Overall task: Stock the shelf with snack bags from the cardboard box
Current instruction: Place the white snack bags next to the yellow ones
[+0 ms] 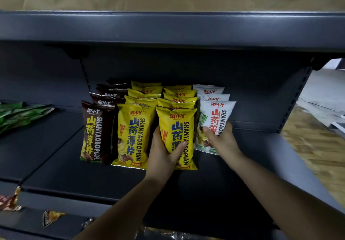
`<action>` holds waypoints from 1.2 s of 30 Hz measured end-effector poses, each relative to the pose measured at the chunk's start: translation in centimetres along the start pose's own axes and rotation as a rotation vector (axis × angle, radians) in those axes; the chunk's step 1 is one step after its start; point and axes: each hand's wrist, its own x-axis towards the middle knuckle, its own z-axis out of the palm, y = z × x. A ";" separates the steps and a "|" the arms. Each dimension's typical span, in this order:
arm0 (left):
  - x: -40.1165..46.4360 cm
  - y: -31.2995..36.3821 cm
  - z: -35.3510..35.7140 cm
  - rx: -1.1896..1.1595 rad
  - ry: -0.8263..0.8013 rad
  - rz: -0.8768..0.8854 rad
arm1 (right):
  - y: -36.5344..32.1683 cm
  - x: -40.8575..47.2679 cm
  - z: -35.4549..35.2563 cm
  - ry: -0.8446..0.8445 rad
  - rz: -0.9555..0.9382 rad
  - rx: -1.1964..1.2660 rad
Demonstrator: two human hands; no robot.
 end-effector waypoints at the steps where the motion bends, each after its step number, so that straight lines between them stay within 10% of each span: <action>1: 0.0 0.0 0.0 0.002 0.001 0.004 | -0.1 0.3 0.0 -0.018 0.008 0.029; 27: -0.1 0.7 -0.9 -0.047 -0.012 -0.012 | 0.9 1.9 1.2 -0.011 0.054 0.062; 36: -3.1 1.4 -1.3 0.254 0.105 0.040 | -1.9 -5.3 1.5 0.282 -0.322 -0.298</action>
